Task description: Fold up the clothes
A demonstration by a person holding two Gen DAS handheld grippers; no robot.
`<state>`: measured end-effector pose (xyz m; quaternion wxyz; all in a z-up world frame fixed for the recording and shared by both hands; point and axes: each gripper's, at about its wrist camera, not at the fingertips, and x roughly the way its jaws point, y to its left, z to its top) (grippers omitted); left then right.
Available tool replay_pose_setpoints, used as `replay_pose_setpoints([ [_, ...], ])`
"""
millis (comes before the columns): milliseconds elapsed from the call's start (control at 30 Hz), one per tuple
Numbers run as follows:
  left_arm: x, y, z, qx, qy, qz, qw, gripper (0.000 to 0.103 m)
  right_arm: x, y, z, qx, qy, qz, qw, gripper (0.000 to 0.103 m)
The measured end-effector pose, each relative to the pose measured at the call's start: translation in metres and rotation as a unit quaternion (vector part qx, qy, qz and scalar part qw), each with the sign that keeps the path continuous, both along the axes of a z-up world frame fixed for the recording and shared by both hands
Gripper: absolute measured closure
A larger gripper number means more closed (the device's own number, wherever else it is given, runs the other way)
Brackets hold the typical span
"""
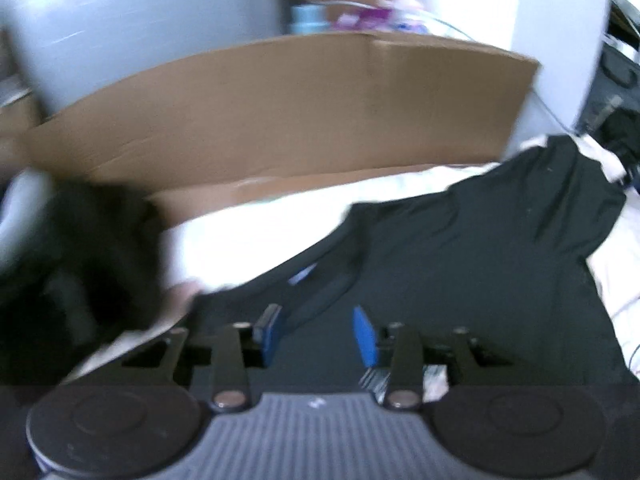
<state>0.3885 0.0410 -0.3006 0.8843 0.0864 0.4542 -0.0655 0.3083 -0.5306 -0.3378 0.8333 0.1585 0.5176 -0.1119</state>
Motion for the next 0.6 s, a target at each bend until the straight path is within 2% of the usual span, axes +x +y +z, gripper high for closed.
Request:
replay_pose_setpoints([
  [100,-0.040,0.036,0.017,0.019,0.003,0.031,0.9993,0.056,0.000,0.004,-0.008,-0.012,0.021,0.014,1.000,0.055],
  [200,-0.076,0.075,0.023,0.016,0.003,0.091,0.9957,0.056,-0.006,-0.002,-0.011,-0.004,0.023,-0.004,1.000,0.056],
  [267,-0.092,0.095,0.021,0.017,0.006,0.124,0.9921,0.056,-0.008,-0.002,-0.012,-0.013,0.029,-0.002,0.999,0.056],
  [433,-0.128,0.139,0.009,0.052,0.023,0.175,0.9829,0.057,-0.014,-0.008,-0.011,-0.051,0.053,-0.014,0.997,0.056],
  [533,-0.145,0.159,0.002,0.062,0.026,0.218,0.9736,0.070,-0.020,-0.007,-0.005,-0.082,0.063,-0.011,0.995,0.056],
  [600,-0.153,0.168,-0.004,0.059,0.025,0.243,0.9680,0.071,-0.023,-0.006,-0.001,-0.109,0.071,0.003,0.992,0.056],
])
